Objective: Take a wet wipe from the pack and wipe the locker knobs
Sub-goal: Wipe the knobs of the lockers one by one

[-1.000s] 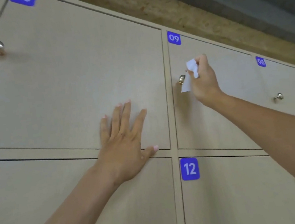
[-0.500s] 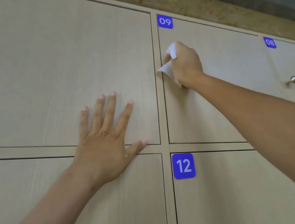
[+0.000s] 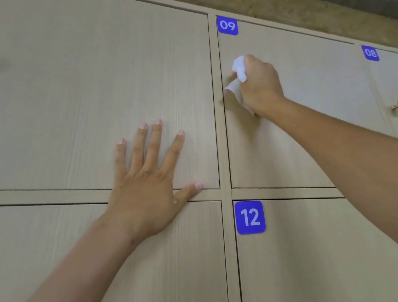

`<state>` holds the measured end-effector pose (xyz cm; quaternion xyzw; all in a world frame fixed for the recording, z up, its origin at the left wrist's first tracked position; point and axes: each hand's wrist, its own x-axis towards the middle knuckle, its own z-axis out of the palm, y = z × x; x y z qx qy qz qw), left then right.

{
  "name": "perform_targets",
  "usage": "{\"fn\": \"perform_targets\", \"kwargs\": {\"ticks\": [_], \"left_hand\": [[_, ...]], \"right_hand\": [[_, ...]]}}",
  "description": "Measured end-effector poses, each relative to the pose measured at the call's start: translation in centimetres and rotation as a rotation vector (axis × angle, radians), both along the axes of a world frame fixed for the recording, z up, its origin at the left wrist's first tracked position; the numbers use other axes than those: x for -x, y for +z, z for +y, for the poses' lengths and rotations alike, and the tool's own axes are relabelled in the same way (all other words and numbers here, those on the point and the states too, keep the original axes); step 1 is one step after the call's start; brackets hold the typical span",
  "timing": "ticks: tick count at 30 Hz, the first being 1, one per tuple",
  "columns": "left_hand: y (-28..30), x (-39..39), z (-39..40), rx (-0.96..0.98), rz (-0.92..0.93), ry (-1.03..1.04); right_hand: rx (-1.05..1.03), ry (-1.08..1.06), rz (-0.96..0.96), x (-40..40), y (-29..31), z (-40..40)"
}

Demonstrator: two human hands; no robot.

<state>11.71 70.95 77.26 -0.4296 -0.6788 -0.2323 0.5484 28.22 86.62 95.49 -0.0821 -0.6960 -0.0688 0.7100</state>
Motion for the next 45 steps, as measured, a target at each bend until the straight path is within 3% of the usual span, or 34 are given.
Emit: {"fn": "perform_targets", "kwargs": {"ticks": [3,6,8,12,18,21,24,28,32,37,45], "left_hand": [[0.2,0.0,0.0,0.01,-0.01,0.028],[0.2,0.0,-0.1,0.001,-0.004,0.029],[-0.3,-0.2,-0.1,-0.006,-0.006,0.004],[-3.8,-0.8,0.0,0.054,-0.024,-0.038],[-10.6,-3.1,-0.8,0.148,-0.074,-0.12],[-14.2,-4.2,-0.8,0.175,-0.072,-0.156],[-17.1,-4.9,-0.5,0.205,-0.073,-0.14],[-19.6,-4.7,-0.2,0.229,-0.07,-0.104],[-21.0,-3.9,0.0,0.234,-0.056,-0.054],[-21.5,-2.8,0.4,0.204,0.03,0.019],[-21.6,-2.5,0.7,0.163,0.073,0.031]], "right_hand": [[0.002,-0.098,-0.021,0.4,0.0,0.5],[0.07,0.013,-0.052,-0.1,0.0,0.6],[0.022,-0.074,-0.043,-0.7,-1.1,1.0],[-0.061,-0.316,0.08,-2.5,-6.9,2.9],[0.003,-0.134,0.127,-4.0,-17.7,2.7],[0.126,0.053,0.024,-4.0,-24.9,1.7],[0.246,0.184,-0.197,-4.1,-32.5,0.3],[0.362,0.186,-0.488,-4.7,-39.2,-1.9],[0.284,0.056,-0.614,-4.4,-41.2,-2.3],[0.124,-0.129,-0.59,-3.4,-41.2,-1.8],[0.304,0.079,-0.492,-2.8,-41.1,-1.8]]}}
